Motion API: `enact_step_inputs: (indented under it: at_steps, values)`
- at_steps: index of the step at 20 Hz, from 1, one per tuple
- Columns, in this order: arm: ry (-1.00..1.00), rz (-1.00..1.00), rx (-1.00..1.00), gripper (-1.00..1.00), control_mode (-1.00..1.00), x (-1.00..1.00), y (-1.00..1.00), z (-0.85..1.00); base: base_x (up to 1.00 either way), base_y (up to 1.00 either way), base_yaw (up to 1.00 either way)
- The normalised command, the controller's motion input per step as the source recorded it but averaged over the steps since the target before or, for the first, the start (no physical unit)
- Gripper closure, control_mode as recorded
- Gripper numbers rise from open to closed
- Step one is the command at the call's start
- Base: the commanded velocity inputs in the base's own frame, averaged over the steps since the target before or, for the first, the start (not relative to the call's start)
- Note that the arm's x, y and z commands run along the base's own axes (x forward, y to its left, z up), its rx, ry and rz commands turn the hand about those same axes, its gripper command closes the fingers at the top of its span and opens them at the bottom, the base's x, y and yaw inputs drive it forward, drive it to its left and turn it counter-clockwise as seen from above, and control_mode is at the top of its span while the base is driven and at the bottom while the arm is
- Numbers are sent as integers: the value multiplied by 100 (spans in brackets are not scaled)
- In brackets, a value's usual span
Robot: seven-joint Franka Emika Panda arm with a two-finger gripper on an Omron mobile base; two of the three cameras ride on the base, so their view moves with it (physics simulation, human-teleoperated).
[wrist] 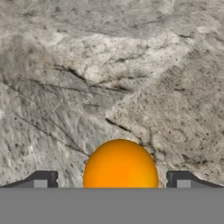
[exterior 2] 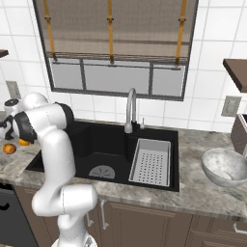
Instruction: Remove the peach and orange from the sink. Then move the bowl and cup from the counter to the sink for washing.
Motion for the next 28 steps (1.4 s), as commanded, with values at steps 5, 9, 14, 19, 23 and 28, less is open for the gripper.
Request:
enact_step_inputs:
  at_steps: [5,9,14,19,23,28]
  values:
    - [0,0,0,-100,-100,-22,0,38,0,0,0]
    - [0,-1,0,-100,-100,-29,-5,33,0,0,0]
    - [0,-8,1,-100,-100,-31,-7,28,0,0,0]
    - [0,-14,4,-100,-100,-31,-6,24,0,0,0]
    - [0,-15,7,-100,-100,-31,-5,24,0,0,0]
    - [0,-18,7,-100,-100,-28,-1,21,0,0,0]
